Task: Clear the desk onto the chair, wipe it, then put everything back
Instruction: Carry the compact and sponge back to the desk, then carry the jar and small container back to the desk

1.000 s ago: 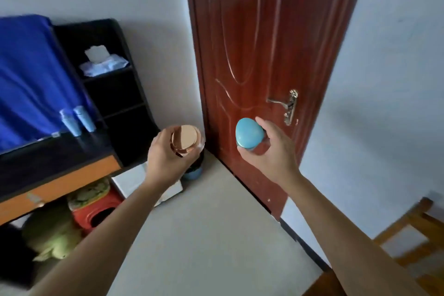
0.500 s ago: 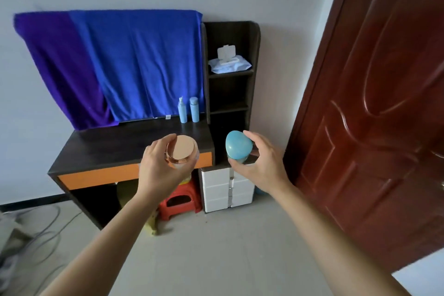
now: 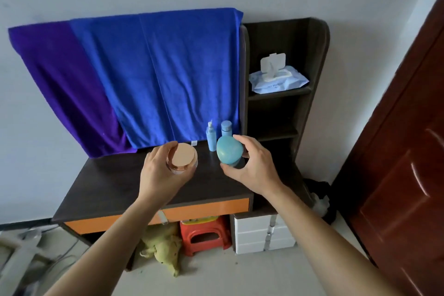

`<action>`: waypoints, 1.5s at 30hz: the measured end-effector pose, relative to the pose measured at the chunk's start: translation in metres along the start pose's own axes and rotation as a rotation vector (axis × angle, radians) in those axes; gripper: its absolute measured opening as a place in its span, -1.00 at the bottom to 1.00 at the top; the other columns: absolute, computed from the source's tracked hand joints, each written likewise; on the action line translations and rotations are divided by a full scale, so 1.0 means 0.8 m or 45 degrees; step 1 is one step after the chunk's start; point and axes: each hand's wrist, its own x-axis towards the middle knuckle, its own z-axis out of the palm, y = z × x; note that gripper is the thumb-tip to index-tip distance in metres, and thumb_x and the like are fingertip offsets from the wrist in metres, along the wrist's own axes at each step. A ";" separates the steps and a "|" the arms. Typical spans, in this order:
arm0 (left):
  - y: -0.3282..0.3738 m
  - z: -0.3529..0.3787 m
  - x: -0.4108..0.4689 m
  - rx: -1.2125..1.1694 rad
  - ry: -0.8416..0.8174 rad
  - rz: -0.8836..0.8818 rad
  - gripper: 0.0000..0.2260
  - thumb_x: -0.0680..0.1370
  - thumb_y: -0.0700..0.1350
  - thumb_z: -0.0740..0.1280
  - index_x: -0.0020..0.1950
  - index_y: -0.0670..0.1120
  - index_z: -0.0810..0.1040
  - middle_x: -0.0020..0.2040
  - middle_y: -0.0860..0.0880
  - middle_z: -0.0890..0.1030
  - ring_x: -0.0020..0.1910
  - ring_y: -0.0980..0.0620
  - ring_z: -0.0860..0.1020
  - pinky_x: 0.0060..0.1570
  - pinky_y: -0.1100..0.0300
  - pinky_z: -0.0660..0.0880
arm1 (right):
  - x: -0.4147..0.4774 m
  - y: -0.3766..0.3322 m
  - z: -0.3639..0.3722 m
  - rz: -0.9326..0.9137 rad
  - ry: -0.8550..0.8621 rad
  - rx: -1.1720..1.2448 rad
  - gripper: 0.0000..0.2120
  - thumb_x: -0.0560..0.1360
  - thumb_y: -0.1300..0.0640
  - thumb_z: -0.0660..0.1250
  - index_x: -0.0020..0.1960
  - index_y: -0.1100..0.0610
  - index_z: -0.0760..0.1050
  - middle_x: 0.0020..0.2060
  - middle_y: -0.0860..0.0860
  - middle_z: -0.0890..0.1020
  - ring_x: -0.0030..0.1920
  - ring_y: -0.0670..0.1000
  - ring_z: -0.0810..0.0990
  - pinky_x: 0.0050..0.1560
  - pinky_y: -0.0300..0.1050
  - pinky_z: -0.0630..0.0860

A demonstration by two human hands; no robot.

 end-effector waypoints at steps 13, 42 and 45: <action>-0.176 0.066 0.186 0.055 -0.095 -0.264 -0.42 0.29 0.15 0.59 0.23 0.00 0.53 0.08 0.04 0.57 0.11 -0.03 0.49 0.12 0.06 0.46 | 0.193 0.105 0.185 0.210 -0.301 -0.134 -0.32 0.22 -0.15 0.58 0.29 -0.03 0.50 0.18 -0.16 0.60 0.08 -0.12 0.58 0.10 -0.17 0.53; -0.397 0.311 0.291 0.023 -0.693 -0.366 -0.38 0.44 -0.04 0.53 0.44 -0.12 0.41 0.34 -0.10 0.48 0.33 -0.11 0.44 0.28 0.06 0.40 | 0.220 0.301 0.420 0.723 -0.514 -0.254 -0.27 0.53 0.11 0.44 0.57 0.24 0.19 0.52 0.16 0.30 0.53 0.11 0.30 0.27 0.12 0.55; -0.389 0.300 0.293 0.017 -0.751 -0.370 -0.31 0.43 -0.04 0.53 0.50 -0.10 0.35 0.48 -0.06 0.37 0.46 -0.07 0.33 0.39 0.05 0.34 | 0.217 0.297 0.414 0.672 -0.574 -0.333 -0.23 0.54 0.05 0.40 0.62 0.16 0.08 0.59 0.12 0.17 0.59 0.06 0.15 0.45 0.03 0.37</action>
